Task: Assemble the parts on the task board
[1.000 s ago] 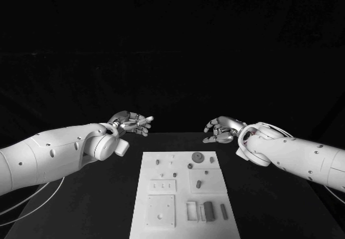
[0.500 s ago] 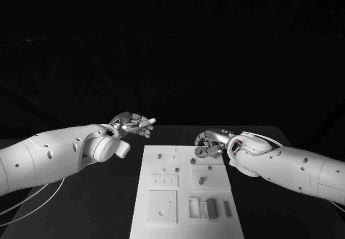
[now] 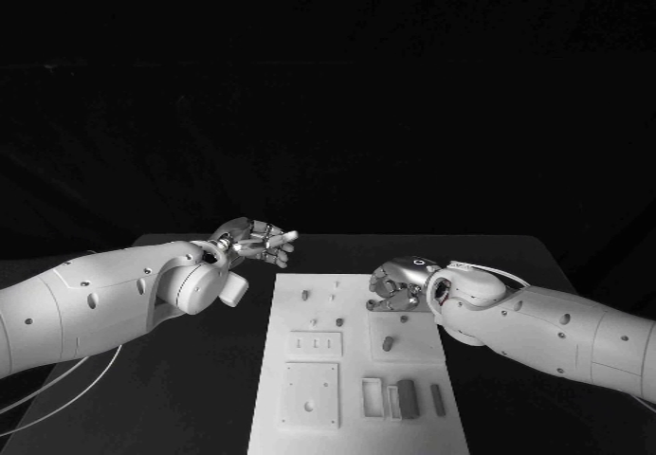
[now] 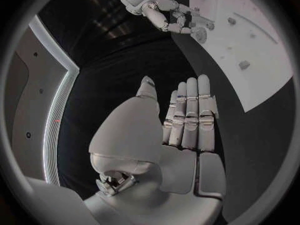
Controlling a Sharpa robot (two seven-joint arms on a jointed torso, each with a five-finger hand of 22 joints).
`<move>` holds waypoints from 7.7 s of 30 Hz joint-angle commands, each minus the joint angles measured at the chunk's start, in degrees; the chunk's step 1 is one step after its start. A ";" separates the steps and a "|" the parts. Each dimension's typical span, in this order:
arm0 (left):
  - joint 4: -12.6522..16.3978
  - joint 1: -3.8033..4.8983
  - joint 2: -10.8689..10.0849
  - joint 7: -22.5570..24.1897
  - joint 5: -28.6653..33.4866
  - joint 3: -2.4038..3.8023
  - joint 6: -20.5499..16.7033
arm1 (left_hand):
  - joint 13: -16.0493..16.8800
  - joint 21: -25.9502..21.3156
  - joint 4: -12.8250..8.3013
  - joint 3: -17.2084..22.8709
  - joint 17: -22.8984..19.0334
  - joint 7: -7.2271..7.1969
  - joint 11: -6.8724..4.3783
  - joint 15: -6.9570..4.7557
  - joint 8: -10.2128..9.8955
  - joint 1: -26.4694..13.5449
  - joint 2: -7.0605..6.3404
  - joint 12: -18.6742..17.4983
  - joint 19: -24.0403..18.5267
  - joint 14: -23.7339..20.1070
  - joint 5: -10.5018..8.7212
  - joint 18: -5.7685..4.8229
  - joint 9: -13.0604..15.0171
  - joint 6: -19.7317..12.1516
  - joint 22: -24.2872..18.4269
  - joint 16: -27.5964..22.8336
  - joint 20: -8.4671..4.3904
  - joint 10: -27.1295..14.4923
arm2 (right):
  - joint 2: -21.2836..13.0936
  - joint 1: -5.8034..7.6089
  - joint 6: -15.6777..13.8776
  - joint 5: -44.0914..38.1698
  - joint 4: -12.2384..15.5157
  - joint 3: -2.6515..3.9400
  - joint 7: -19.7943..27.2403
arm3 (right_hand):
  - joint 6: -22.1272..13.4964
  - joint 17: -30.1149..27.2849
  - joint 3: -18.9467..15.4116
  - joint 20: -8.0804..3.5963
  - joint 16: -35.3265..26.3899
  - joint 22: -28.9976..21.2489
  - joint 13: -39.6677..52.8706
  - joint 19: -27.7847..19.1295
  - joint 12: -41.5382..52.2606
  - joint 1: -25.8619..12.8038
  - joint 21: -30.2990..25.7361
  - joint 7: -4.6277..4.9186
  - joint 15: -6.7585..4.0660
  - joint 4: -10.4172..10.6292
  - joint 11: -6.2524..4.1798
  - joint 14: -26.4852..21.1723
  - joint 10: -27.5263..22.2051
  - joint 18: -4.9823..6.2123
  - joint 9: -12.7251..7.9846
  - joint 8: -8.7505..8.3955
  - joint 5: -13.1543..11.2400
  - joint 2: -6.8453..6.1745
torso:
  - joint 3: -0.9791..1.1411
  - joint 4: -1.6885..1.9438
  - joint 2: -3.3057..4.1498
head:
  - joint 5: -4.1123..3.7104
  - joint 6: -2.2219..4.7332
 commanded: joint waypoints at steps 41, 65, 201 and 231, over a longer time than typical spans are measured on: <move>1.37 0.33 0.06 -0.20 -0.30 0.38 1.49 | 0.25 -0.46 -0.02 -0.96 0.58 -0.03 0.07 0.10 -0.62 1.36 1.05 -0.78 -0.41 -0.38 -0.19 0.69 0.06 0.23 0.27 -0.77 0.06 0.47 | 2.33 -0.94 1.23 -4.25 -3.16 0.05 -2.03 | 3.59 -0.97 8.85 -0.88 3.00 1.04 0.11 0.30 0.55 -10.93 2.56 0.67 -0.46 -9.77 0.98 1.61 0.55 2.42 -0.16 -0.59 0.00 4.75 | -0.13 0.57 2.12 | -0.32 0.09; 1.18 0.33 0.11 -0.53 -0.30 0.38 2.30 | 0.30 -0.52 -0.03 -1.16 0.72 -0.04 0.06 0.11 -0.69 1.42 1.16 -0.92 -0.44 -0.39 -0.19 0.68 0.08 0.26 0.31 -0.90 0.06 0.52 | 2.48 -0.94 -0.30 -5.25 -3.68 0.08 -3.06 | 3.99 -0.88 9.61 -1.02 3.24 1.03 0.08 0.32 0.52 -11.21 2.70 0.49 -0.64 -10.01 0.80 1.84 0.72 2.42 -0.01 -0.42 0.00 5.16 | -0.08 0.49 2.37 | 0.09 0.14; 0.27 1.98 0.63 -0.65 -1.05 0.43 1.95 | 0.64 -0.77 -0.02 -2.12 1.50 -0.04 0.06 0.16 -1.01 2.14 1.42 -1.61 -0.44 -0.30 -0.19 0.66 0.24 0.42 0.60 -1.58 0.11 0.85 | 14.44 -1.98 -20.71 -3.67 -16.75 0.23 5.01 | 7.52 -1.12 11.85 -2.12 4.28 0.68 -0.44 1.73 -0.38 -12.43 3.54 -0.97 -1.99 -10.10 -0.63 4.27 3.21 2.42 1.38 0.78 0.01 4.81 | -0.39 1.56 3.76 | 1.36 2.15; 0.30 2.15 0.97 -0.77 -1.05 0.44 2.03 | 0.69 -0.81 -0.01 -2.24 1.64 -0.02 0.07 0.16 -1.09 2.19 1.45 -1.74 -0.42 -0.26 -0.19 0.66 0.26 0.41 0.65 -1.71 0.11 0.88 | 15.38 -2.00 -18.96 -3.79 -18.71 0.00 5.04 | 7.26 -1.43 11.87 -2.13 4.21 0.66 -0.40 1.67 -0.47 -12.39 3.47 -0.88 -1.94 -10.07 -0.55 4.04 3.15 2.42 1.35 0.58 0.00 4.70 | -0.46 1.50 3.81 | 2.10 2.22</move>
